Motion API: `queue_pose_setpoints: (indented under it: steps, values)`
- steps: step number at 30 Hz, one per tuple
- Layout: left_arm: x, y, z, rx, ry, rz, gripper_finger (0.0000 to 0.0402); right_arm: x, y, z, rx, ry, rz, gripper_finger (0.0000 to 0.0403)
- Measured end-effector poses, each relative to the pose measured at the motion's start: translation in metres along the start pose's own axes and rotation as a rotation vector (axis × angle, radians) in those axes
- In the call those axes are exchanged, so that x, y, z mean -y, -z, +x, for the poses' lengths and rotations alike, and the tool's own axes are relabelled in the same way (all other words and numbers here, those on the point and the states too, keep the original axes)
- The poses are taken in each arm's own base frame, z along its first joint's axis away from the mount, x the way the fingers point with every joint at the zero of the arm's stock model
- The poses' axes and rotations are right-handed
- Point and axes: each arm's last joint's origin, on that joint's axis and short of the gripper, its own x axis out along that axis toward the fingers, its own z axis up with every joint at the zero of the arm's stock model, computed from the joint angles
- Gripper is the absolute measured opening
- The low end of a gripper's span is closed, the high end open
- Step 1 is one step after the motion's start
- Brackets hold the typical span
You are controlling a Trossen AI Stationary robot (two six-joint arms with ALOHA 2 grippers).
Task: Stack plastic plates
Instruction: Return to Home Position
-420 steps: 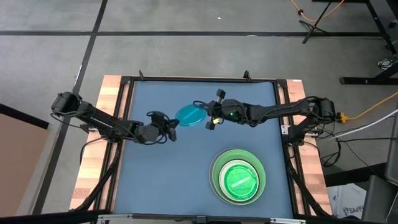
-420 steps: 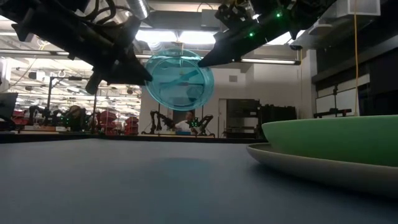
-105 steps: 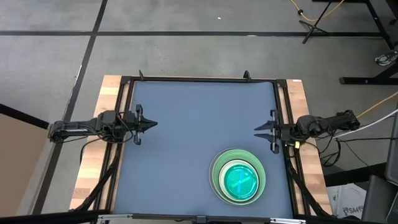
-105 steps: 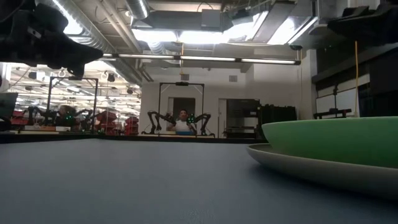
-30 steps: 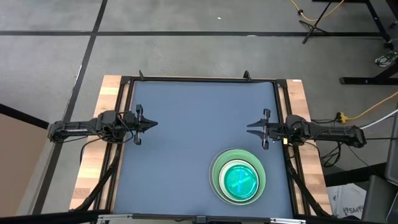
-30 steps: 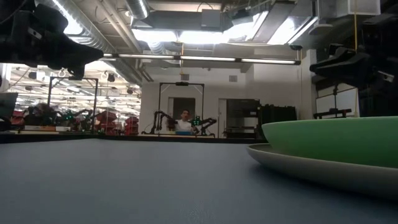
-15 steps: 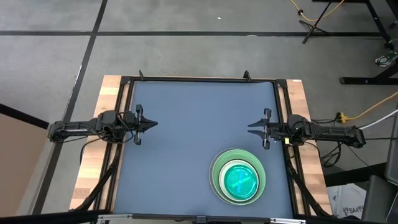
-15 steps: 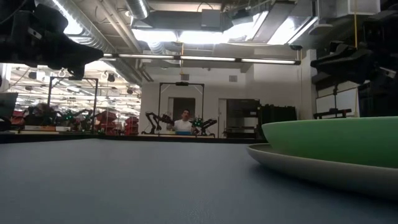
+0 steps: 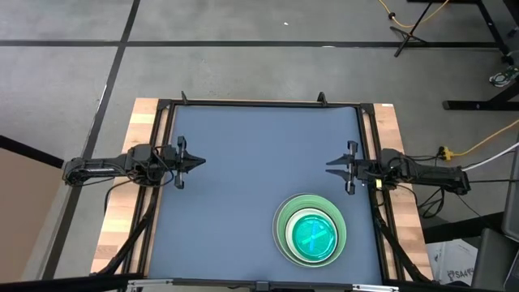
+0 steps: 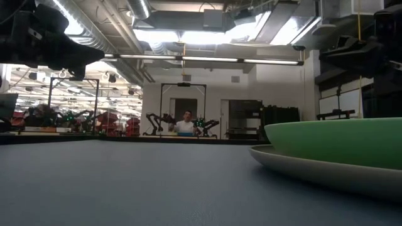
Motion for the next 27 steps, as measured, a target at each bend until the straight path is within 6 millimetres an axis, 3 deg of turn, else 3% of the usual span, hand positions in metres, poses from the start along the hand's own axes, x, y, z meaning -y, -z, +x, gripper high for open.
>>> queue_pose_setpoints:
  steps: [17,27]
  values:
    - [0.0,0.0,0.0,0.0,0.0,0.0,0.0,-0.0001,0.0007,0.0004,-0.002,0.009,0.001,0.0099]
    - [0.0,0.0,0.0,0.0,0.0,0.086,0.0,-0.0001,0.0008,0.0004,-0.003,0.009,-0.006,0.0099]
